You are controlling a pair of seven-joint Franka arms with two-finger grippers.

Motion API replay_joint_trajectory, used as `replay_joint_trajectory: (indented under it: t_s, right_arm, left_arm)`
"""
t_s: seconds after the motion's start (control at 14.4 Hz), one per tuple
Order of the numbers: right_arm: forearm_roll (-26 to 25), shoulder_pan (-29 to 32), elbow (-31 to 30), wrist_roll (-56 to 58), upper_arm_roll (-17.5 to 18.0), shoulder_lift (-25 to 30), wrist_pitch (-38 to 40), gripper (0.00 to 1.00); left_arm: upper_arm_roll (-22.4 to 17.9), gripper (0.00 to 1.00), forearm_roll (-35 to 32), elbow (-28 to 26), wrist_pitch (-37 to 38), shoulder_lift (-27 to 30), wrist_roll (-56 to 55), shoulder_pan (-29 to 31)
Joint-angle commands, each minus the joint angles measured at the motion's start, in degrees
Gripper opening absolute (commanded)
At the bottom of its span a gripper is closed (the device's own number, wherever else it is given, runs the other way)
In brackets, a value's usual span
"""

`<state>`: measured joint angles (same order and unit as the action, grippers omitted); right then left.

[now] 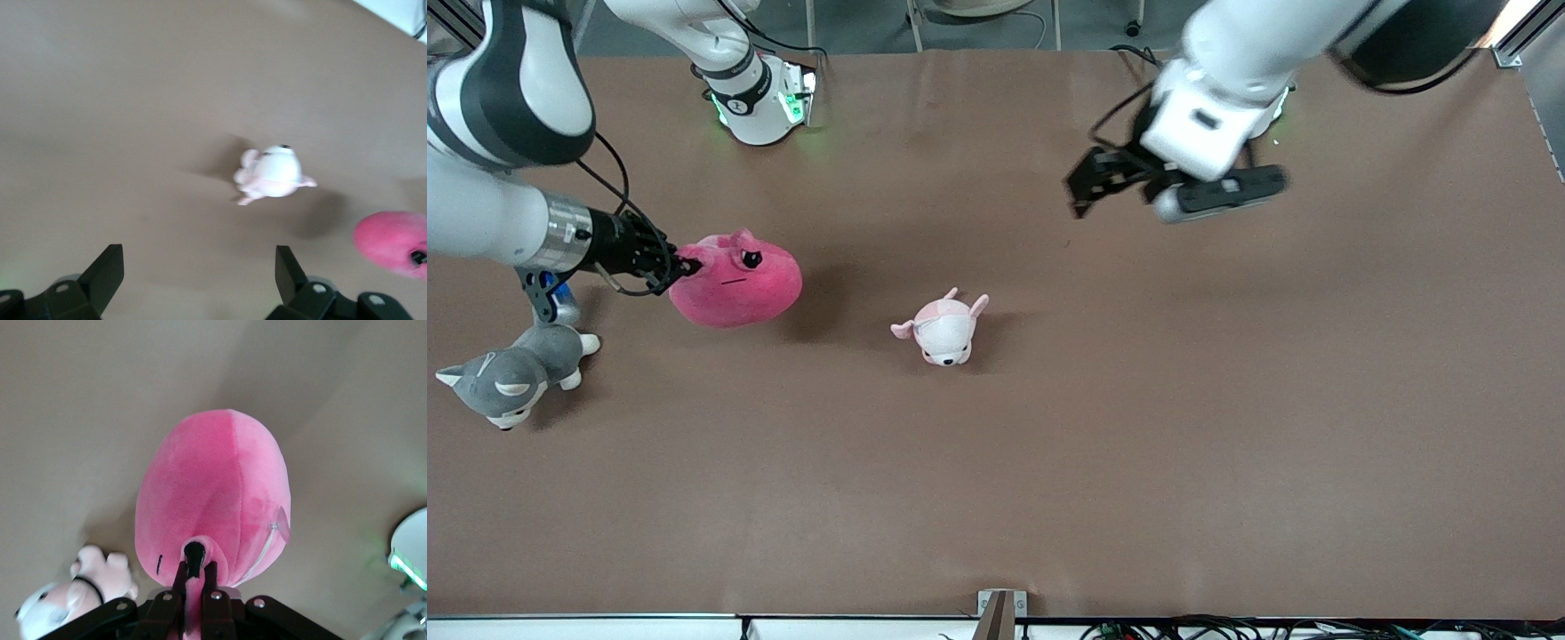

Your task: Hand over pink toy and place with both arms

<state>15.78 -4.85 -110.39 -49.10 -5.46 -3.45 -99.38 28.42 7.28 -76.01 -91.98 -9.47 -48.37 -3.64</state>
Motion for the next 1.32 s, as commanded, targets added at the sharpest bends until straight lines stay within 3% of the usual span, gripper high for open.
replay_joint_trajectory:
  t_s: [0.0, 0.21, 0.42, 0.49, 0.56, 0.62, 0.97, 1.25]
  right_arm:
    - [-0.1, 3.8, -8.5, 7.0, 1.2, 1.6, -7.4, 0.02]
    - [-0.1, 5.5, -12.5, 11.3, 1.2, 0.0, -13.0, 0.06]
    - [-0.1, 7.4, -12.0, 15.8, 1.2, -2.8, -14.9, 0.23]
    - [-0.1, 7.9, -12.0, 18.1, 1.2, -3.6, -15.6, 0.39]
    - [-0.1, 8.5, -11.7, 19.9, 1.2, -4.1, -15.7, 0.75]
    - [-0.2, 8.7, -11.3, 21.3, 1.2, -4.3, -16.1, 1.00]
    - [-7.2, 9.5, -4.4, 35.8, 1.1, -4.1, -14.0, 1.00]
    - [-14.2, 9.2, 2.5, 44.5, 1.2, -3.9, -8.7, 1.00]
  left_arm:
    - [0.3, 1.00, -0.5, -1.5, 5.5, 3.3, 13.0, 9.5]
    - [0.3, 1.00, -1.2, -3.2, 9.7, 5.7, 28.2, 18.9]
    - [0.2, 1.00, -1.5, -8.4, 9.6, 9.6, 36.0, 24.5]
    - [0.3, 1.00, -2.5, -9.4, 9.4, 10.5, 37.2, 25.6]
    - [0.2, 1.00, -3.1, -10.5, 9.1, 11.0, 38.4, 26.2]
    - [0.2, 1.00, -3.7, -11.2, 8.9, 11.3, 39.3, 26.3]
    - [0.2, 1.00, -4.0, -15.9, 7.4, 14.6, 46.8, 30.8]
    - [0.2, 1.00, -3.3, -14.5, 7.3, 14.2, 47.6, 31.1]
